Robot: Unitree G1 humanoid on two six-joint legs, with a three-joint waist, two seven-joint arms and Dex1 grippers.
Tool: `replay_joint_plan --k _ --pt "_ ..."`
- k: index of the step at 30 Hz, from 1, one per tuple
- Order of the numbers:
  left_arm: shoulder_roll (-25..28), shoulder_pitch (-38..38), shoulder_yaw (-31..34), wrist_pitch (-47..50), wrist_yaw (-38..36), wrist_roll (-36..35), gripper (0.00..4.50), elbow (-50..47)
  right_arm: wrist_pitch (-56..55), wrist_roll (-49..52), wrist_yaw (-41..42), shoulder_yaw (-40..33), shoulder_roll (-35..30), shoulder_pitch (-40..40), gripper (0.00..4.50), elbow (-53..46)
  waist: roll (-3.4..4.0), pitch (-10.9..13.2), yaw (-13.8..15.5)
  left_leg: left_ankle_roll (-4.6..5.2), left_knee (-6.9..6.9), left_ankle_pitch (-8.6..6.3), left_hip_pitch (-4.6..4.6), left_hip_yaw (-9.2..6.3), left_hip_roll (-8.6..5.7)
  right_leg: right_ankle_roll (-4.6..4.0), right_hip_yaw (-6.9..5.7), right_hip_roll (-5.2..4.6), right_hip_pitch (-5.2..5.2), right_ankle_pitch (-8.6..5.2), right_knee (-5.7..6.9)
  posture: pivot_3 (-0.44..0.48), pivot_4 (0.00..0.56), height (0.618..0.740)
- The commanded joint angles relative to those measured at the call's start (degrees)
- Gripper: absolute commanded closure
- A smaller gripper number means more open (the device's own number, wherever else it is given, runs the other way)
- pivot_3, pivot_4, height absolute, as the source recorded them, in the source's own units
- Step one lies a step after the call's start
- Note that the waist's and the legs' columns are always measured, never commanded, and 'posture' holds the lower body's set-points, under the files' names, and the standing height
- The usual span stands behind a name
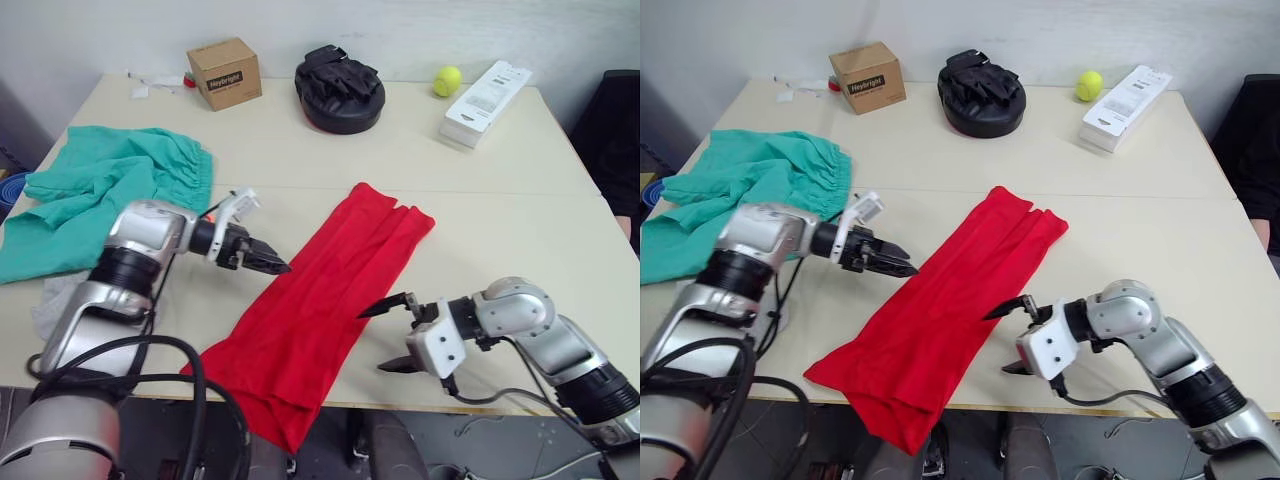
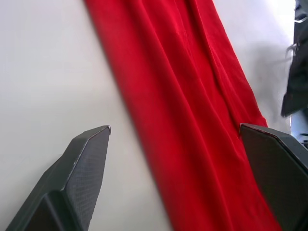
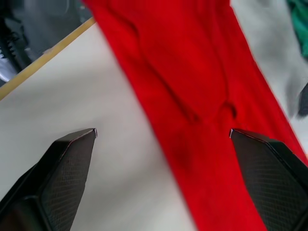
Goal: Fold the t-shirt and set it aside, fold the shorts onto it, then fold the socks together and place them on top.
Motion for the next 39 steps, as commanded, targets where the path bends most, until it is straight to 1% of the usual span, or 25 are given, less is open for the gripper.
replay_joint_plan --k 1,5,8,9,10,11,12,16,19,22,23,28,34,36,39 --pt "-2.48 -3.4 0.09 -3.35 -0.86 3.3 0.02 7.5 -0.57 -2.57 -1.55 0.66 0.88 0.64 0.0 -1.54 -0.09 0.04 0.08 0.0 0.0 0.0 0.0 -0.02 0.0 0.0 -0.01 0.0 0.0 0.0 -0.01 0.0 0.15 0.74" --pt "-6.9 -6.12 0.27 -8.22 -0.19 6.55 0.02 15.2 -1.75 -6.42 -3.6 2.28 3.22 0.02 0.0 0.13 -0.14 0.03 0.79 0.02 0.1 0.01 0.02 -0.05 -0.03 0.0 -0.06 -0.05 0.06 0.0 -0.08 0.0 0.15 0.74" --pt "-9.69 -7.74 1.67 -10.53 2.65 8.3 0.02 20.02 -3.17 -8.91 -5.04 2.81 4.44 -0.27 0.0 1.72 -0.21 -0.02 1.38 0.02 0.24 0.01 0.07 -0.07 -0.04 0.02 -0.04 -0.1 0.14 0.01 -0.11 0.0 0.15 0.74" --pt "-10.61 -8.42 2.37 -10.77 3.37 8.54 0.21 21.47 -3.54 -9.44 -5.38 2.98 4.72 -0.36 0.0 2.17 -0.25 -0.04 1.44 0.02 0.31 0.01 0.08 -0.12 -0.04 0.03 -0.06 -0.11 0.19 0.02 -0.09 0.0 0.15 0.74" --pt "-11.35 -9.05 3.11 -10.72 3.69 8.64 0.43 22.52 -3.78 -9.87 -5.7 3.12 4.97 -0.35 0.18 2.43 -0.28 -0.06 1.49 0.03 0.38 0.0 0.08 -0.18 -0.04 0.03 -0.1 -0.13 0.23 0.02 -0.08 0.0 0.15 0.74" --pt "-11.86 -9.59 3.6 -10.64 3.4 8.82 0.6 23.28 -3.93 -10.26 -6.0 3.19 5.17 -0.39 0.38 2.72 -0.29 -0.06 1.51 0.04 0.44 0.0 0.09 -0.27 -0.04 0.04 -0.14 -0.16 0.3 0.02 -0.07 0.0 0.15 0.74" --pt "-12.26 -9.94 3.91 -10.91 3.12 9.23 0.91 23.88 -4.27 -10.87 -6.4 3.28 5.33 -0.46 0.63 3.18 -0.3 -0.07 1.46 0.05 0.49 0.0 0.08 -0.31 -0.04 0.05 -0.17 -0.17 0.32 0.03 -0.05 0.0 0.15 0.74" --pt "-13.18 -10.65 4.85 -10.96 2.06 10.98 2.31 25.49 -5.63 -12.48 -7.54 3.67 5.28 -0.73 2.05 4.69 -0.31 -0.07 1.29 0.06 0.48 -0.02 0.06 -0.31 -0.04 0.05 -0.2 -0.17 0.3 0.03 -0.02 0.0 0.15 0.74" --pt "-13.65 -10.49 4.71 -10.87 1.01 12.38 3.26 25.64 -5.92 -12.37 -7.88 3.57 4.92 -0.83 3.06 5.08 -0.32 -0.06 1.22 0.06 0.48 -0.02 0.02 -0.29 -0.04 0.05 -0.2 -0.16 0.27 0.03 0.02 0.0 0.15 0.74" --pt "-14.21 -10.3 4.99 -10.88 0.82 13.32 4.29 25.91 -6.51 -12.45 -7.94 3.27 4.36 -0.71 4.19 5.36 -0.33 -0.06 1.2 0.06 0.47 -0.02 0.0 -0.28 -0.04 0.05 -0.19 -0.14 0.22 0.03 0.15 0.0 0.15 0.74" --pt "-14.4 -10.26 5.16 -10.95 0.86 13.55 4.48 25.98 -6.79 -12.5 -7.94 3.15 4.1 -0.64 4.45 5.5 -0.33 -0.06 1.2 0.06 0.47 -0.02 0.0 -0.27 -0.04 0.05 -0.19 -0.14 0.21 0.03 0.25 0.0 0.15 0.74" --pt "-14.59 -10.34 6.92 -11.84 2.54 14.15 4.48 26.29 -8.59 -11.63 -7.47 2.45 2.18 -0.47 4.45 5.96 -0.35 -0.05 1.38 0.07 0.48 -0.03 -0.04 -0.29 -0.05 0.05 -0.2 -0.18 0.21 0.03 0.23 0.0 0.15 0.74" --pt "-12.55 -9.89 9.91 -10.3 4.91 13.94 4.48 25.81 -12.27 -8.16 -5.63 1.73 -1.05 -2.41 4.45 9.21 -0.4 -0.02 1.13 0.07 0.49 -0.03 -0.05 -0.3 -0.06 0.05 -0.21 -0.2 0.19 0.03 0.24 0.0 0.15 0.74" --pt "-11.82 -8.63 10.19 -8.47 3.83 13.46 4.48 23.03 -13.88 -7.4 -5.07 1.62 -1.65 -3.72 4.45 11.7 -0.41 -0.01 0.94 0.07 0.48 -0.03 -0.05 -0.29 -0.05 0.05 -0.21 -0.19 0.19 0.03 0.25 0.0 0.15 0.74" --pt "-10.83 -5.27 11.25 -3.53 3.99 11.61 4.48 15.13 -17.1 -6.3 -3.7 1.96 -2.24 -5.86 4.45 15.62 -0.41 -0.01 0.27 0.07 0.45 -0.02 -0.05 -0.29 -0.03 0.05 -0.21 -0.17 0.17 0.03 0.25 0.0 0.15 0.74"
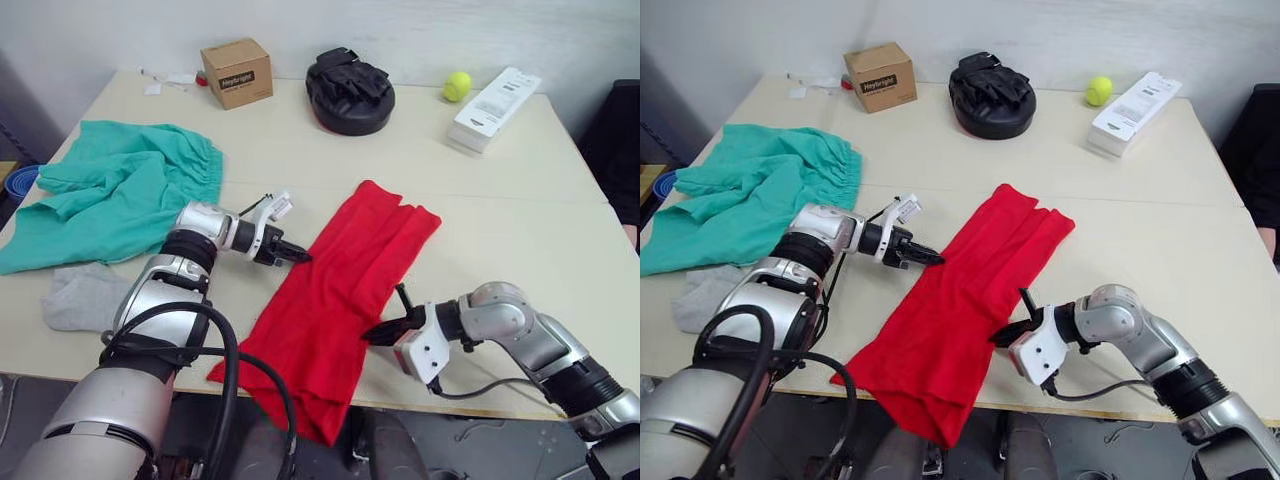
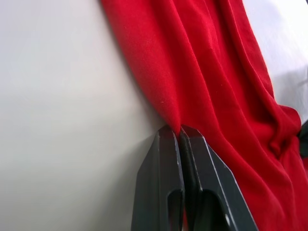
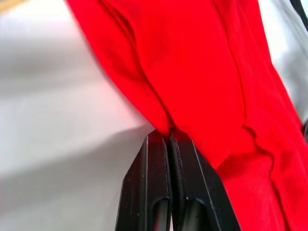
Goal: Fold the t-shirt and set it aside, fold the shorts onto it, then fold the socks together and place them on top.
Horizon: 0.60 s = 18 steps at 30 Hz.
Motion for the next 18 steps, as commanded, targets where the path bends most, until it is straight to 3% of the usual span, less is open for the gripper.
replay_joint_plan --k 1,8,18 --pt "1.69 4.18 1.51 6.9 0.53 -2.22 4.48 -11.22 -4.43 1.98 2.26 -1.1 -1.9 -2.26 4.45 4.11 0.0 0.0 -0.41 0.0 -0.01 0.0 -0.01 -0.01 0.0 0.0 -0.01 0.0 -0.01 0.0 0.0 0.0 0.15 0.74" --pt "3.72 20.5 6.36 20.88 11.78 -6.09 4.48 -42.92 -14.97 3.49 5.86 1.11 -0.73 -8.52 4.45 13.68 0.01 0.0 -0.72 -0.01 -0.04 0.01 0.0 -0.07 0.02 0.0 0.01 -0.06 0.01 0.0 -0.02 0.0 0.15 0.74" --pt "3.64 35.79 16.01 31.84 26.31 -11.94 4.48 -67.81 -27.25 2.22 5.84 5.22 2.16 -14.53 4.45 25.01 0.02 0.01 -0.87 -0.03 -0.07 0.01 0.06 -0.09 0.03 -0.01 0.05 -0.08 0.04 -0.01 -0.04 0.0 0.15 0.74"
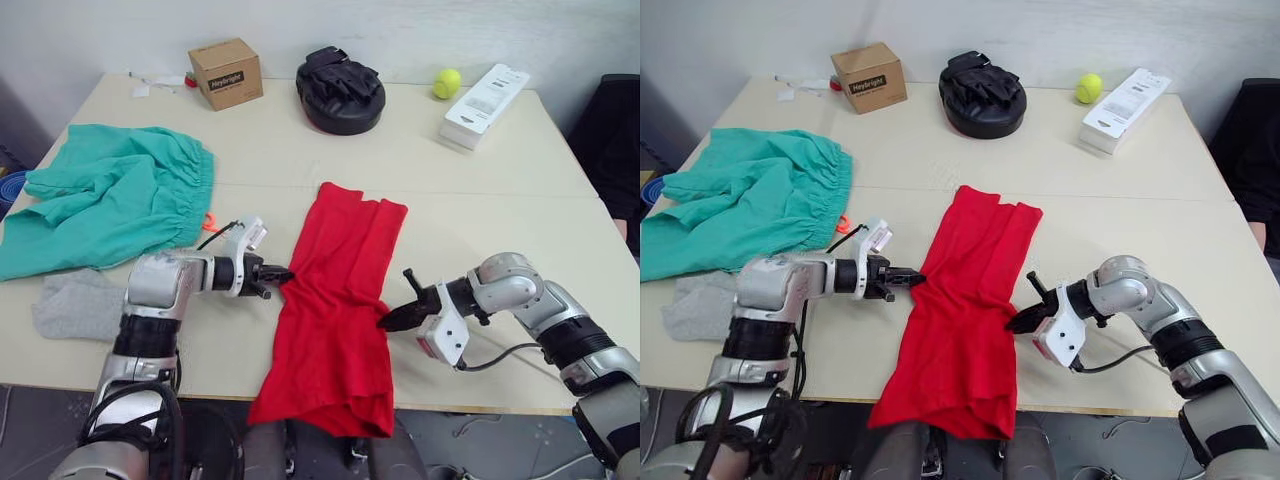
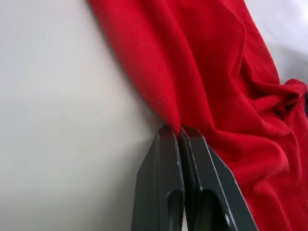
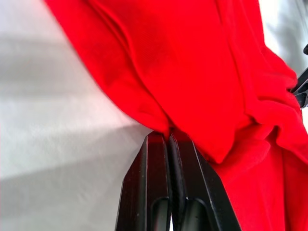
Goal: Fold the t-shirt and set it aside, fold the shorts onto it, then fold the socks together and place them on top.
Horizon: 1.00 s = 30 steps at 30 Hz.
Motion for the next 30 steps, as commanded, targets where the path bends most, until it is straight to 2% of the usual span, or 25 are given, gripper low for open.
replay_joint_plan --k 1,4,5,7,10,12,13,18,21,24,26,30 --pt "0.56 2.86 2.29 1.57 4.21 -1.52 4.48 -5.03 -0.78 1.47 -0.39 0.38 0.75 -0.73 4.45 1.38 0.0 0.0 0.02 0.0 0.0 0.0 0.02 -0.01 0.0 0.0 0.0 -0.01 0.02 0.0 0.0 0.0 0.15 0.74" --pt "1.5 3.27 3.21 2.0 5.32 -3.36 4.48 -5.34 -0.33 2.84 -0.85 0.04 1.04 -0.48 4.45 1.06 0.0 0.0 0.13 -0.01 0.01 0.0 0.03 -0.01 0.0 0.0 0.0 -0.02 0.03 0.0 -0.03 0.0 0.15 0.74" --pt "1.9 3.07 3.55 2.22 5.45 -4.04 4.05 -5.15 -0.28 3.2 -0.76 0.03 0.88 -0.29 4.5 0.72 0.0 0.0 0.13 -0.01 0.02 0.0 0.03 -0.01 0.0 0.0 0.0 -0.02 0.03 0.0 -0.04 0.0 0.15 0.74" --pt "2.61 2.73 3.94 2.17 5.65 -5.28 3.56 -4.81 -0.27 3.78 -0.52 0.04 0.62 -0.11 4.5 0.28 0.0 0.0 0.1 -0.01 0.01 0.0 0.03 -0.01 0.0 0.0 0.0 -0.02 0.03 0.0 -0.09 0.0 0.15 0.74" --pt "5.43 3.23 5.08 0.76 3.31 -8.49 2.56 -7.57 2.28 7.11 0.05 -0.71 -0.89 1.86 4.5 -2.84 0.01 0.01 0.1 -0.03 0.01 -0.01 0.02 -0.02 0.0 0.0 -0.01 -0.02 0.03 0.0 -0.25 0.0 0.15 0.74" --pt "7.8 5.43 4.78 -8.87 1.82 -7.69 1.92 -11.44 3.63 9.33 -0.57 -1.78 -1.35 3.0 4.05 -5.13 0.03 0.02 0.09 -0.04 -0.01 -0.01 0.02 -0.02 0.0 0.0 -0.01 -0.02 0.03 0.0 -0.28 0.0 0.15 0.74" --pt "10.58 8.06 3.71 -14.71 -1.01 -7.07 1.59 -14.65 4.99 10.28 -0.98 -2.39 -1.5 3.51 3.85 -6.64 0.04 0.02 0.04 -0.06 -0.04 -0.02 0.01 -0.02 0.0 -0.01 -0.01 -0.04 0.02 0.0 -0.34 0.0 0.15 0.74" --pt "21.53 19.5 0.87 -36.61 -11.15 -3.47 0.0 -22.08 6.94 11.61 -1.3 -4.35 -3.55 6.1 2.06 -11.33 0.22 0.12 -0.41 -0.14 -0.17 -0.07 0.05 -0.02 0.01 -0.06 -0.01 -0.04 -0.01 -0.03 -0.43 0.0 0.15 0.74" --pt "26.68 23.22 -0.99 -52.28 -15.84 1.27 0.0 -20.76 8.03 13.11 -0.84 -5.28 -5.62 8.48 0.97 -14.2 0.25 0.14 0.13 -0.15 -0.25 -0.07 0.08 -0.02 0.0 -0.11 -0.03 -0.09 -0.01 -0.06 -0.46 0.0 0.15 0.74" --pt "30.43 24.08 -4.22 -74.01 -19.11 8.45 0.0 -16.71 8.15 14.25 -0.31 -6.05 -8.21 11.6 0.02 -16.7 0.32 0.17 0.4 -0.12 -0.28 -0.08 0.06 -0.02 -0.06 -0.12 -0.05 -0.19 -0.02 -0.06 -0.49 0.0 0.15 0.74" --pt "30.94 23.78 -5.64 -84.93 -20.14 10.48 0.0 -14.19 7.48 14.73 -0.1 -6.54 -10.1 14.22 0.02 -18.47 0.34 0.17 0.32 -0.08 -0.36 -0.09 0.08 -0.02 -0.11 -0.12 -0.06 -0.26 -0.03 -0.06 -0.51 0.0 0.15 0.74" --pt "30.11 23.68 -8.58 -98.89 -20.98 12.31 0.0 -10.64 6.15 14.07 -0.4 -6.77 -12.5 18.69 0.02 -21.4 0.39 0.2 0.22 -0.03 -0.45 -0.1 0.07 0.03 -0.11 -0.12 -0.09 -0.26 -0.08 -0.06 -0.51 0.0 0.15 0.74"
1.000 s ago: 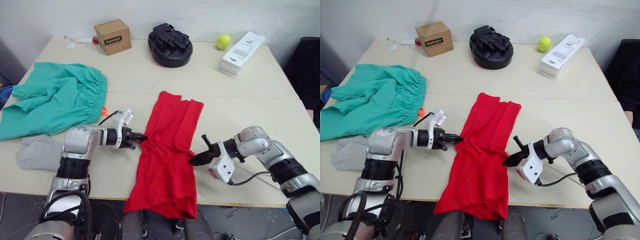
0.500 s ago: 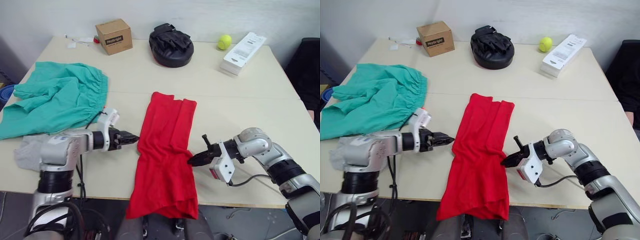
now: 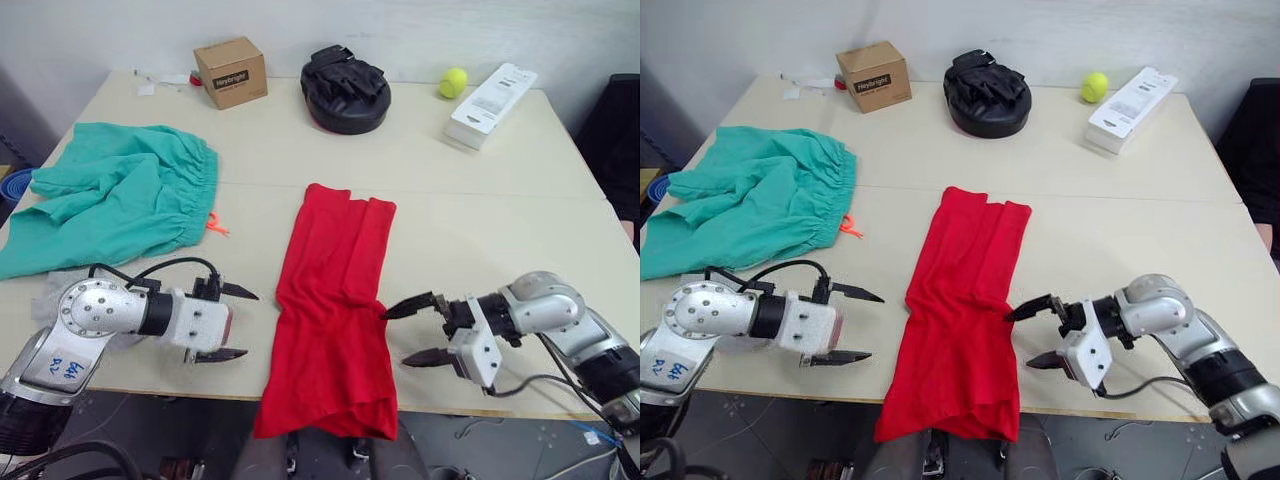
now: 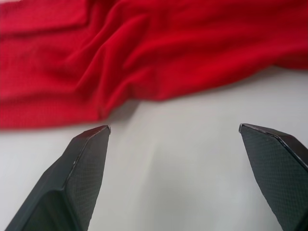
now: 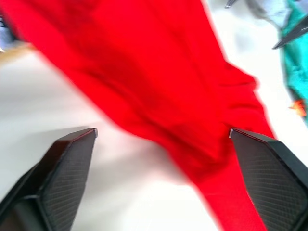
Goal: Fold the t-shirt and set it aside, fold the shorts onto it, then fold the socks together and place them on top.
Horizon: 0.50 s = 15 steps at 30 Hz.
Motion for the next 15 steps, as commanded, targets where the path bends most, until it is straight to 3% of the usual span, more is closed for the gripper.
replay_joint_plan --k 1,6,12,15 --pt "-0.87 -0.19 -2.56 -11.66 -0.05 1.84 0.0 2.01 -1.72 0.07 -0.86 -1.87 -1.55 2.57 0.02 -3.66 0.03 0.02 -0.08 0.01 -0.01 0.0 0.0 0.02 0.0 0.0 -0.01 0.0 -0.01 0.0 0.02 0.0 0.15 0.74" --pt "-3.82 -1.76 -6.34 -17.06 1.43 3.37 0.0 4.75 0.66 -2.17 -3.82 -2.33 0.24 4.52 0.02 -6.22 0.04 0.02 0.06 0.11 0.0 0.04 0.03 0.13 0.01 0.0 0.0 0.02 -0.01 0.0 0.09 0.0 0.15 0.74" --pt "-5.83 -3.6 -10.68 -15.95 1.06 5.53 0.0 7.38 2.25 -5.86 -6.74 -2.4 2.31 6.09 0.02 -6.38 0.05 0.01 0.51 0.19 0.02 0.05 0.06 0.12 -0.04 0.06 0.0 0.0 0.07 0.03 0.06 0.0 0.15 0.74" --pt "-4.95 -3.09 -11.79 -14.65 -0.48 4.54 0.58 7.62 2.92 -7.07 -7.48 -1.95 3.34 6.16 0.0 -6.23 0.08 -0.01 0.27 0.21 0.02 0.04 0.19 0.12 -0.04 0.07 0.01 0.01 0.18 0.04 0.05 0.0 0.15 0.74"
